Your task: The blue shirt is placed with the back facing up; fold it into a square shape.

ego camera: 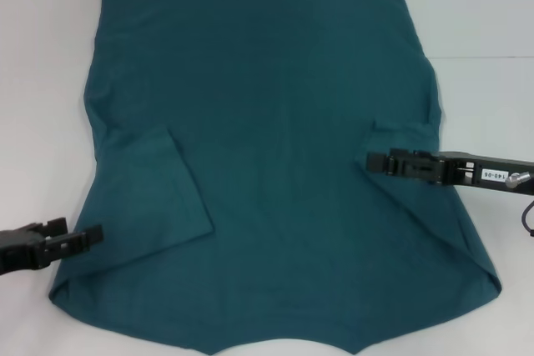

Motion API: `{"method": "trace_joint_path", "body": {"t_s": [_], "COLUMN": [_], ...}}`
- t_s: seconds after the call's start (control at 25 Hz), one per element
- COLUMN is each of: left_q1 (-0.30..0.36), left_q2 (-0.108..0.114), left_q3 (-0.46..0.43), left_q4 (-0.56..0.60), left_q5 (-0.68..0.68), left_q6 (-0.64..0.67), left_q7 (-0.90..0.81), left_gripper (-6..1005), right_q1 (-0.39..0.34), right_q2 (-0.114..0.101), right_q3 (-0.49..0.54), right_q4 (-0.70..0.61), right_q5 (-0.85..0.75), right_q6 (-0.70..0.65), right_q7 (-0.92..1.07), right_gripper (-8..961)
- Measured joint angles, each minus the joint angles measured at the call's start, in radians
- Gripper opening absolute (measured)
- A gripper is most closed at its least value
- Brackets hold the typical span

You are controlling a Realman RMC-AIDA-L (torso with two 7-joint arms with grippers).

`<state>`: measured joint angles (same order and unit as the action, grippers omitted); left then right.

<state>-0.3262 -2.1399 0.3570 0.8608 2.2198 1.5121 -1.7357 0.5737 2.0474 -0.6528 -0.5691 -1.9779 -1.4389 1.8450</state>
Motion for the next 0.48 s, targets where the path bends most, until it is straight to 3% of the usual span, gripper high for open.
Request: {"method": "trace_joint_path", "body": {"t_s": [0.48], "left_q1": [0.024], "left_q2": [-0.001], "left_q3": [-0.012], "left_q4": [0.035], "left_q5": [0.089], "left_q6": [0.013], "left_q7": [-0.027], "left_gripper": [888], "right_q1": [0.006], "right_q2": [0.003], "right_q3": [0.006], "right_q4": [0.0], "right_q5": [0.001], "right_q6": [0.005], "right_q7": [0.001], "right_gripper": [924]}}
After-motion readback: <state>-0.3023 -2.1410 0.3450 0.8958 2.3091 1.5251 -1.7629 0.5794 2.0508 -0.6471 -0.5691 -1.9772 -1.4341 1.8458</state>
